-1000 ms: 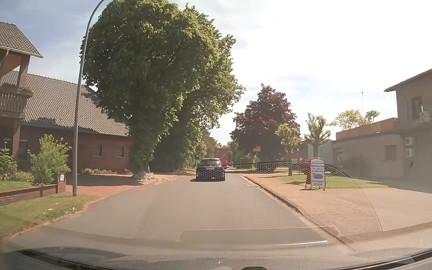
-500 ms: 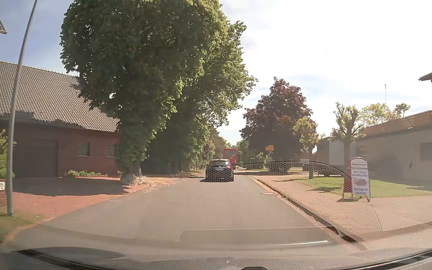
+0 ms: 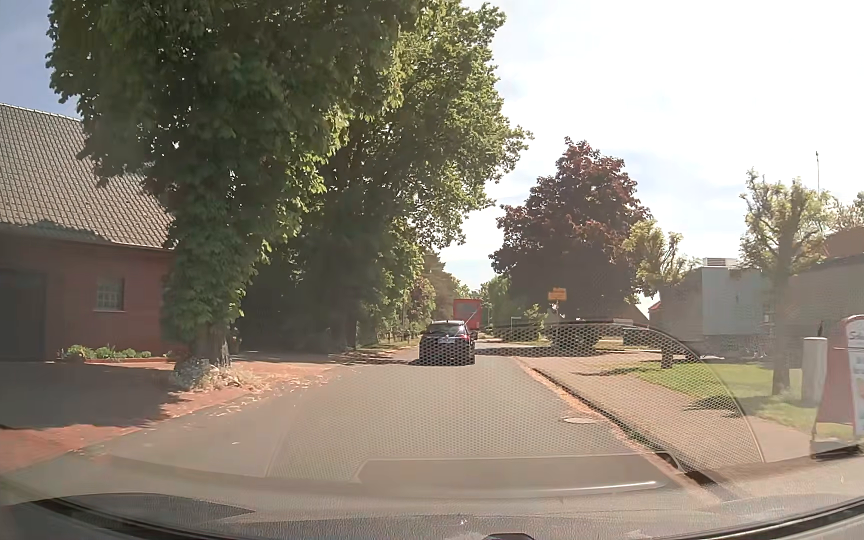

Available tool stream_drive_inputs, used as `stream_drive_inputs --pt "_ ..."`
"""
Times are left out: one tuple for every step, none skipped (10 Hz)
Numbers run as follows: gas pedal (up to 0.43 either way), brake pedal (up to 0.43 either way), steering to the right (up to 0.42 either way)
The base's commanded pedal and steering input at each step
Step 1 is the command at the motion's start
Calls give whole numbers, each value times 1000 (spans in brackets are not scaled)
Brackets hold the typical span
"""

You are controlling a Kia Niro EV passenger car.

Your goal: Follow the waypoints while adhering to traffic rules and regulations

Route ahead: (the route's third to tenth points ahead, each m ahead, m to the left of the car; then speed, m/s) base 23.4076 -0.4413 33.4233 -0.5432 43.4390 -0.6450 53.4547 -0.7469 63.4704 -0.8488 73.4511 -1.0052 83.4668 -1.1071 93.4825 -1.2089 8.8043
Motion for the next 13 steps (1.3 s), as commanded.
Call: stream_drive_inputs --pt "339 0 1" --pt "331 0 1" --pt "311 0 1" --pt "299 0 1" --pt "287 0 1" --pt "280 0 1" --pt "268 0 1" --pt "268 0 1" --pt "260 0 1" --pt "228 0 1" --pt "220 0 2" --pt "150 0 3" --pt "39 0 3"
